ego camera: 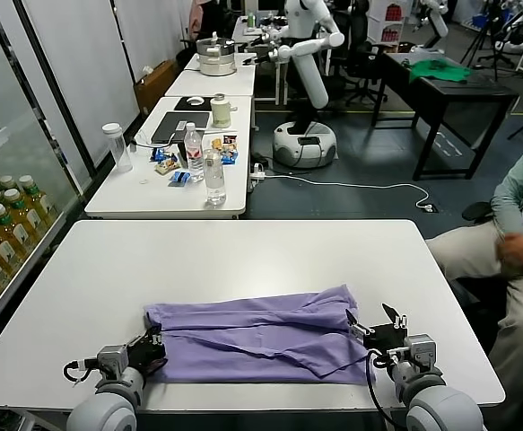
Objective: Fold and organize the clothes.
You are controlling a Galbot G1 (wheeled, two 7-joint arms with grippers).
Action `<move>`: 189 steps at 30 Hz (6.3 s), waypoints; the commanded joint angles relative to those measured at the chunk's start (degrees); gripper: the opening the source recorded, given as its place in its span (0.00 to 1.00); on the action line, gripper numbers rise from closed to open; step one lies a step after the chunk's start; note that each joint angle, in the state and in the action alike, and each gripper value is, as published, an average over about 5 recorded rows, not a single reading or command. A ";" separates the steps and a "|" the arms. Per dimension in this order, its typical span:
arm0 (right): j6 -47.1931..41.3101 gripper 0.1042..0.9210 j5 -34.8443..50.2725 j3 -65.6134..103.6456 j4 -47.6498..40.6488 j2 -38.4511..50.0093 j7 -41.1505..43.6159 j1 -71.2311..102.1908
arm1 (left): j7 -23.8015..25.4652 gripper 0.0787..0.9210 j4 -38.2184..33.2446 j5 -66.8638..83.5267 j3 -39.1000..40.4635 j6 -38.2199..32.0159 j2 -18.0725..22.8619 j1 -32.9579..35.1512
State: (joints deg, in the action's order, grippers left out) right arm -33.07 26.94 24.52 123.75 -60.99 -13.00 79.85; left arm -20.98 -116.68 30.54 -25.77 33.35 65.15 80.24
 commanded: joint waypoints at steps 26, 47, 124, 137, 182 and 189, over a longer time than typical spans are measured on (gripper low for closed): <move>-0.04 0.88 -1.06 2.22 2.52 0.16 -0.13 2.62 | 9.36 0.04 -14.30 3.84 9.51 -0.55 7.76 -2.09; -0.07 0.88 -1.46 1.97 2.75 0.15 0.00 2.63 | 8.79 0.26 -14.21 -10.28 8.42 -2.73 7.19 -6.23; -0.03 0.88 -2.30 2.29 2.84 -0.07 0.84 3.82 | 24.93 0.03 -10.14 -31.21 14.69 -4.86 11.41 -2.11; -0.07 0.88 -2.78 0.87 1.85 -0.76 0.78 1.65 | 22.06 0.30 -15.01 -27.59 12.58 -9.76 12.78 -3.79; 3.06 0.57 13.19 -32.04 -10.31 -14.60 -21.24 -13.64 | 16.67 0.88 -9.45 -25.71 -16.93 -14.44 4.70 3.35; 4.18 0.34 11.67 -30.10 -8.35 -14.04 -20.28 -14.07 | 16.69 0.88 -8.99 -26.18 -16.62 -14.72 5.29 3.27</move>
State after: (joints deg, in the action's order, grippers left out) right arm -29.88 38.39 -6.02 114.01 -75.07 -30.97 66.51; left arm -4.20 -126.06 4.58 -42.04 18.87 70.29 83.32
